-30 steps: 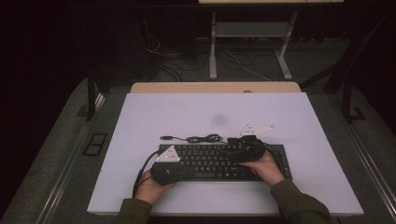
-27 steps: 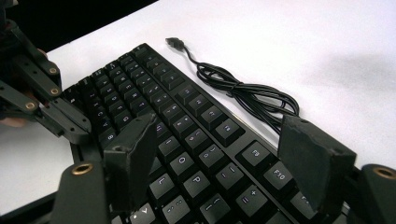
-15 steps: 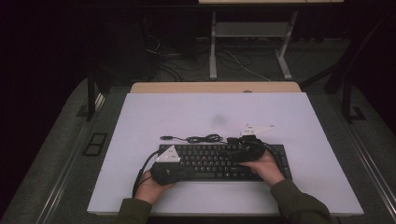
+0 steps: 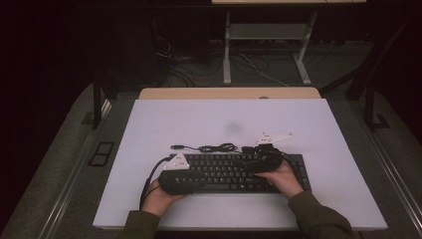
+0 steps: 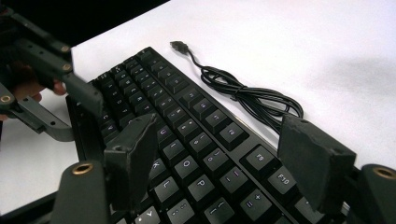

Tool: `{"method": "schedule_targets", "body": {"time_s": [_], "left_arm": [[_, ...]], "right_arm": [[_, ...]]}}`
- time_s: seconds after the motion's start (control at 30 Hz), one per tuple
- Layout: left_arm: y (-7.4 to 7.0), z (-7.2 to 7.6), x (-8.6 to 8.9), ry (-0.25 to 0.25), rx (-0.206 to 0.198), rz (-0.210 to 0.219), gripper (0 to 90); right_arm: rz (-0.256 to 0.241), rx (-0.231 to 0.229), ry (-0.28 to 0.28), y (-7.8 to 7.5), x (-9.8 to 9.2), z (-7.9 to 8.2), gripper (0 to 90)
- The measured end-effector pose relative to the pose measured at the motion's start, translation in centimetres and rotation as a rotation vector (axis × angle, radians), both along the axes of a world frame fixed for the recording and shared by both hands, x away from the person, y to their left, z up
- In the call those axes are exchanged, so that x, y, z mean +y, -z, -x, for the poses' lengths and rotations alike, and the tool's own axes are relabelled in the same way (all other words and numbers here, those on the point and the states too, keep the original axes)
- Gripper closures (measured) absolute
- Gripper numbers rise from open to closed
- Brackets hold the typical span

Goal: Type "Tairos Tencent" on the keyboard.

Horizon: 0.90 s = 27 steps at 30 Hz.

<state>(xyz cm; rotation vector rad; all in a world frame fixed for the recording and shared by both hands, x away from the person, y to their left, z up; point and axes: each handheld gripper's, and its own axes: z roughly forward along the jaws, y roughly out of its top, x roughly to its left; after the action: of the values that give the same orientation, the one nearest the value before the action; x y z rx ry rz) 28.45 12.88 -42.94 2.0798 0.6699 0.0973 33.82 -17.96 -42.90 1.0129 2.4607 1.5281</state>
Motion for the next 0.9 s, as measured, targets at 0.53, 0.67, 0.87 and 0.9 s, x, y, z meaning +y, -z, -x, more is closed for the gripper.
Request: {"method": "schedule_targets", "body": {"time_s": [0.53,0.67,0.87,0.9], "left_arm": [[0.3,-0.5,0.6,-0.054,-0.015,0.005,27.7],[0.2,-0.5,0.7,-0.061,-0.024,0.012,26.9],[0.3,-0.4,0.8,-0.067,-0.021,0.021,26.0],[0.3,-0.5,0.9,-0.063,-0.025,0.014,25.8]], "right_arm": [[-0.002,0.021,-0.018,-0.4,-0.3,0.6,46.8],[-0.004,0.017,-0.019,-0.7,-1.0,0.9,56.3],[0.0,0.014,-0.026,-0.9,-1.9,1.4,71.0],[0.002,0.011,-0.029,-1.0,-2.0,1.5,73.2]]}}
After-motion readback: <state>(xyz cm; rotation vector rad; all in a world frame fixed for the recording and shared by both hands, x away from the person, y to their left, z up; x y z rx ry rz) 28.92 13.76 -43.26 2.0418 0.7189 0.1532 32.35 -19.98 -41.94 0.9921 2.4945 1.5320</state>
